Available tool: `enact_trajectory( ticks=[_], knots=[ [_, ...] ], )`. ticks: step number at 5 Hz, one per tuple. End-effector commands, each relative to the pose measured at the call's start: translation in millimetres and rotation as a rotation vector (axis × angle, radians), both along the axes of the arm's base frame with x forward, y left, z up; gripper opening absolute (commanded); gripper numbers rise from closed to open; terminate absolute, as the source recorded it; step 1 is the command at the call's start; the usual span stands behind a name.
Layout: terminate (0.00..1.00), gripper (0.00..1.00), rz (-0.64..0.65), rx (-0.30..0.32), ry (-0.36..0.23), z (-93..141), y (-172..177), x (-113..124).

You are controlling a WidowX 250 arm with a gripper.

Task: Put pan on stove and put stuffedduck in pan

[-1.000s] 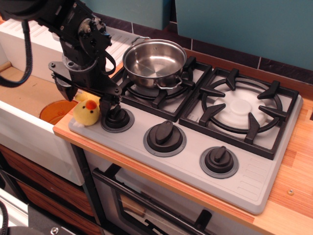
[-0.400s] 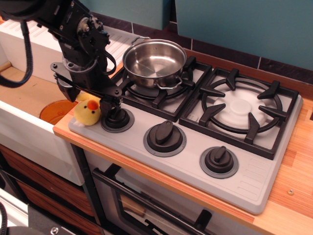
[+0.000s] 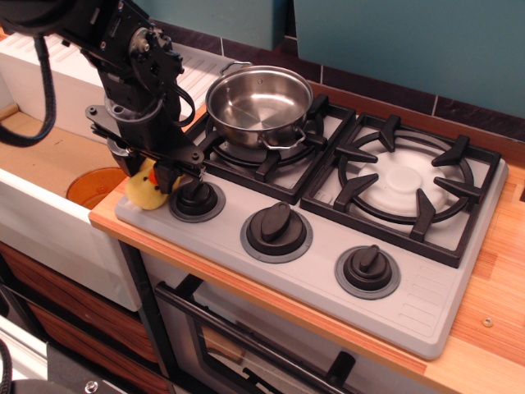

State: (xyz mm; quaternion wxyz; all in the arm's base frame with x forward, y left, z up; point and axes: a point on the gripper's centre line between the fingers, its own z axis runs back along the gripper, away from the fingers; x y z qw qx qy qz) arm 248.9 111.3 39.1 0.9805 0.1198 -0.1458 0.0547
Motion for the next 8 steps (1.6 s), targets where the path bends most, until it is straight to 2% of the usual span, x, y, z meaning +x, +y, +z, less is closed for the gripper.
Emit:
enact_trajectory(
  ticks=[1, 2, 3, 4, 5, 6, 8],
  knots=[
    [0.00, 0.00, -0.001, 0.046, 0.023, 5.8, -0.7, 9.4],
    [0.00, 0.00, 0.014, 0.129, -0.002, 55.9, 46.2, 21.2],
    [0.00, 0.00, 0.028, 0.152, 0.069, 105.2, 44.4, 22.5],
    [0.00, 0.00, 0.035, 0.174, 0.103, 154.8, 40.2, 28.2],
    [0.00, 0.00, 0.034, 0.169, 0.112, 181.7, 36.2, 34.8],
    [0.00, 0.00, 0.042, 0.139, 0.132, 192.6, 24.8, 52.4],
    [0.00, 0.00, 0.067, 0.029, 0.130, 180.2, -8.3, 93.1]
  ],
)
